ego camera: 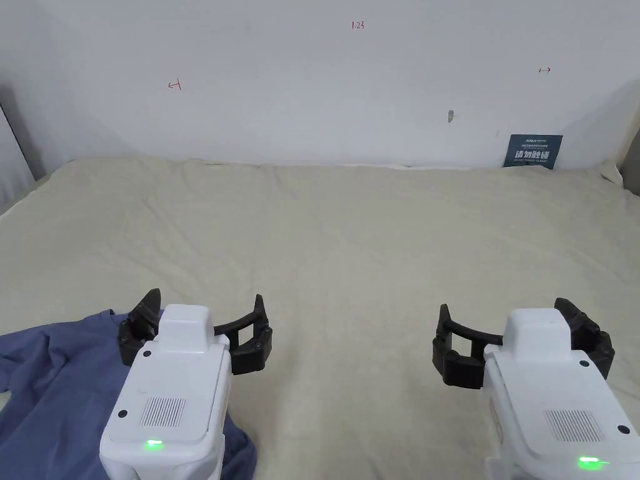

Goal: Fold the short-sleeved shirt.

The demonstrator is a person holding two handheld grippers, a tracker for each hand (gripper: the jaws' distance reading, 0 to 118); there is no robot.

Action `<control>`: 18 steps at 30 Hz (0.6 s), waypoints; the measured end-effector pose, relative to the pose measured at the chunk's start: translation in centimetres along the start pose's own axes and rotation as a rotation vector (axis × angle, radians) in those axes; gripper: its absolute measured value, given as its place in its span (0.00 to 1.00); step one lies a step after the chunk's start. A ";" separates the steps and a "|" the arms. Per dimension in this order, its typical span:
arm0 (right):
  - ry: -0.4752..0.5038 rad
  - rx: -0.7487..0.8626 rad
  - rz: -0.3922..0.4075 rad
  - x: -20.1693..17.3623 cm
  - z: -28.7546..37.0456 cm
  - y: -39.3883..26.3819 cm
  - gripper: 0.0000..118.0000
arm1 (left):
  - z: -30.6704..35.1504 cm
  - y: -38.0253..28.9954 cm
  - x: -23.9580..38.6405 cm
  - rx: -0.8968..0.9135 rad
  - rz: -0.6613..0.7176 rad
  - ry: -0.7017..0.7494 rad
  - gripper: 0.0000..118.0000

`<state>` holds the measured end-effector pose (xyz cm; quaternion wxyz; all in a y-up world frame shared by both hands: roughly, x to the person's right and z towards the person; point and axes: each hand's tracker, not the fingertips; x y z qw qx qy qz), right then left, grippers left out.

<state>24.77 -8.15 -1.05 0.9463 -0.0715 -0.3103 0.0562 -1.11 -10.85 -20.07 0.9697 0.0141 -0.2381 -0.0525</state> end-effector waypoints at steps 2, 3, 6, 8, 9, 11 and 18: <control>0.001 -0.001 -0.001 0.0 0.0 0.0 1.00 | 0.0 0.1 0.0 -0.001 0.000 -0.001 1.00; 0.001 0.000 -0.002 0.0 0.0 0.0 1.00 | 0.0 0.1 0.0 -0.001 0.000 0.000 1.00; 0.002 -0.001 -0.001 0.1 0.0 0.0 1.00 | 0.0 0.1 0.0 -0.001 0.003 0.001 1.00; 0.001 0.000 -0.003 0.1 0.0 0.1 1.00 | 0.0 0.1 -0.1 0.000 0.007 0.001 1.00; 0.001 -0.001 -0.004 0.1 0.0 0.1 1.00 | 0.0 0.2 -0.1 0.000 0.009 0.001 1.00; 0.002 -0.002 -0.008 0.1 0.0 0.1 1.00 | 0.1 0.3 -0.1 0.001 0.011 0.000 1.00; 0.019 -0.014 -0.016 0.1 0.1 0.3 0.01 | 0.2 0.6 -0.1 -0.027 0.058 -0.031 0.01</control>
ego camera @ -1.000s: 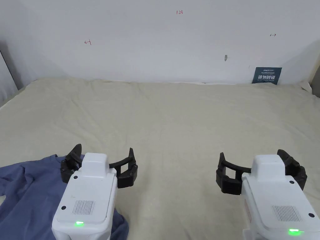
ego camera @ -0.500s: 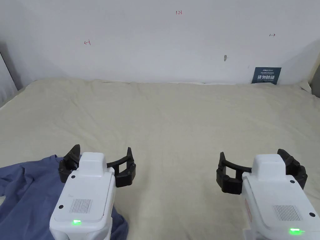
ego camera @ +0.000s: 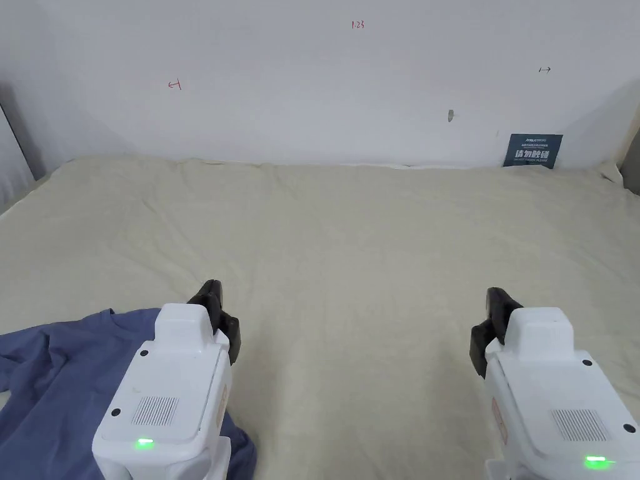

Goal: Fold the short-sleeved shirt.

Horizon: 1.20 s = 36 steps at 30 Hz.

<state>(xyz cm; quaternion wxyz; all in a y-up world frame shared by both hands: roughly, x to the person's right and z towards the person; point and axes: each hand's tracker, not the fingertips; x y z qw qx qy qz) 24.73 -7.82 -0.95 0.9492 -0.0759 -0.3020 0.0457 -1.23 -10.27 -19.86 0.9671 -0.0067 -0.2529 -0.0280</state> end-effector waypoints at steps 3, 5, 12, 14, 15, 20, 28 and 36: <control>0.028 -0.007 0.003 -0.2 -0.2 0.0 0.01 | 0.0 0.0 0.0 -0.003 0.003 -0.015 0.01; 0.035 -0.004 0.011 -0.5 -0.5 0.0 0.01 | 0.1 -0.1 -0.1 -0.001 -0.001 0.001 0.01; 0.156 0.006 0.022 -4.2 -2.4 0.8 0.01 | 1.4 -0.3 -4.6 -0.014 0.005 0.105 0.01; 0.205 0.014 0.025 -6.1 -2.9 1.2 0.01 | 2.1 -0.5 -6.5 -0.016 -0.002 0.166 0.01; 0.232 0.019 0.026 -7.3 -3.1 1.4 0.01 | 2.6 -0.5 -7.8 -0.020 -0.002 0.192 0.01; 0.381 0.037 0.030 -13.3 -4.0 2.2 0.01 | 5.7 -0.7 -13.6 -0.032 -0.011 0.340 0.01; 0.561 0.055 0.029 -21.7 -3.3 2.9 0.01 | 10.9 -0.9 -20.8 -0.063 -0.026 0.506 0.01; 0.615 0.047 0.012 -24.3 -2.0 3.2 0.01 | 12.3 -1.2 -23.5 -0.088 -0.014 0.544 0.01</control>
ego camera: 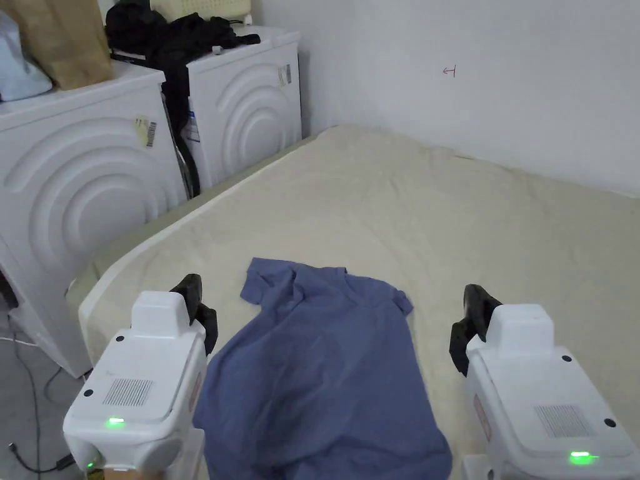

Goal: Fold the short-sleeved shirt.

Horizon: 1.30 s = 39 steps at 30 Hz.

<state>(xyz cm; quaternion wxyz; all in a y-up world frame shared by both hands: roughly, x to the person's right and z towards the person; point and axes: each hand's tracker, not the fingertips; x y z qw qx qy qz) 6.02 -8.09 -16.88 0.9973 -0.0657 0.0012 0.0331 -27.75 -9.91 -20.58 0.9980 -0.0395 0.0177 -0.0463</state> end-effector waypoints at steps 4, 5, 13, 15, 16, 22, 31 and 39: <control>-0.009 -0.007 0.006 0.7 0.2 -0.1 0.01 | -1.4 -0.2 0.4 -0.067 0.064 -0.054 0.01; -0.015 -0.009 0.009 1.0 0.2 -0.2 0.01 | -1.7 -0.2 0.6 -0.078 0.090 -0.064 0.01; -0.109 -0.033 0.021 5.2 0.1 -1.1 0.01 | -8.5 -1.5 4.9 -0.334 0.158 -0.197 0.52; -0.140 -0.043 0.022 6.4 0.2 -1.4 0.01 | -10.4 -2.4 6.6 -0.383 0.148 -0.195 0.78; -0.153 -0.048 0.020 7.0 0.3 -1.6 0.01 | -11.4 -2.8 7.5 -0.418 0.137 -0.217 0.92; -0.218 -0.087 0.014 9.7 0.5 -2.9 0.01 | -16.6 -6.5 12.8 -0.669 0.031 -0.217 1.00; -0.269 -0.153 0.014 12.4 1.5 -4.9 0.01 | -19.8 -14.3 17.3 -0.961 0.054 -0.255 0.67; -0.299 -0.178 0.002 13.7 2.5 -5.3 0.01 | -18.1 -13.6 18.1 -0.869 -0.041 -0.248 0.04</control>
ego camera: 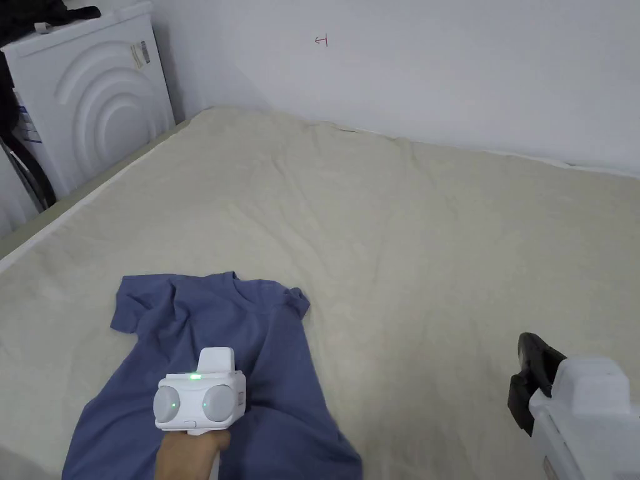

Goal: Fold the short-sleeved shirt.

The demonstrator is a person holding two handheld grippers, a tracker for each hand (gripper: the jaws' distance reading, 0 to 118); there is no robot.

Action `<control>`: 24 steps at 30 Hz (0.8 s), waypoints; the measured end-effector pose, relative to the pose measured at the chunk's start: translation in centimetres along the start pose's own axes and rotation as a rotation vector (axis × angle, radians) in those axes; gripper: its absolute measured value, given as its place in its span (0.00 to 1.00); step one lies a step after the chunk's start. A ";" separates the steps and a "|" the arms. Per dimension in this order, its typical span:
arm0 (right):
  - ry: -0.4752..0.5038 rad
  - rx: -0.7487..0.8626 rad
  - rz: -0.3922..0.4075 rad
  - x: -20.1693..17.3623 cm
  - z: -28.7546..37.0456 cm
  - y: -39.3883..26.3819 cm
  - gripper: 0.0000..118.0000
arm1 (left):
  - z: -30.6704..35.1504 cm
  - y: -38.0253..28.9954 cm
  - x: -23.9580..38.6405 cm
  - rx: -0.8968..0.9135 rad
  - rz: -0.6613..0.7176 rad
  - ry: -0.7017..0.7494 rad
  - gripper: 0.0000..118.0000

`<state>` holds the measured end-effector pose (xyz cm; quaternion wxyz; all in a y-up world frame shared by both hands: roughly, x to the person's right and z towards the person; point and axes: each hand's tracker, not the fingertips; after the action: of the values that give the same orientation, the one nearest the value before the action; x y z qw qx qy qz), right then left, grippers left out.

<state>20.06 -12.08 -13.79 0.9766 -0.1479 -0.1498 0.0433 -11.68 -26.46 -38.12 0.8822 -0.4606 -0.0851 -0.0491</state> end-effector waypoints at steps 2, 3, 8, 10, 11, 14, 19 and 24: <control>-0.005 0.005 -0.007 0.4 0.6 0.1 0.01 | 1.3 0.2 -0.4 0.027 0.037 -0.024 0.04; -0.007 0.008 -0.008 0.5 0.8 0.2 0.01 | 2.2 0.3 -0.4 0.063 0.049 -0.036 0.04; -0.012 0.026 -0.034 1.8 2.2 0.5 0.01 | 9.0 2.5 0.6 0.206 0.025 -0.151 0.04; -0.019 0.039 -0.043 2.4 3.0 0.6 0.01 | 11.7 3.9 1.6 0.266 0.019 -0.191 0.04; -0.025 0.045 -0.046 2.8 3.3 0.6 0.01 | 13.0 4.6 2.2 0.297 0.012 -0.209 0.04; -0.045 0.063 -0.061 4.2 4.6 0.8 0.01 | 17.2 7.4 4.8 0.380 -0.026 -0.293 0.04; -0.095 0.094 -0.076 7.1 7.2 0.9 0.01 | 22.9 11.3 11.4 0.468 -0.134 -0.431 0.04; -0.166 0.110 -0.076 10.3 9.7 0.7 0.01 | 25.7 13.0 19.1 0.496 -0.242 -0.563 0.04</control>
<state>26.84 -7.43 -2.28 0.9684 -0.0842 -0.2332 0.0267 6.48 1.95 -30.44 0.8968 -0.2153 -0.3865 -0.0024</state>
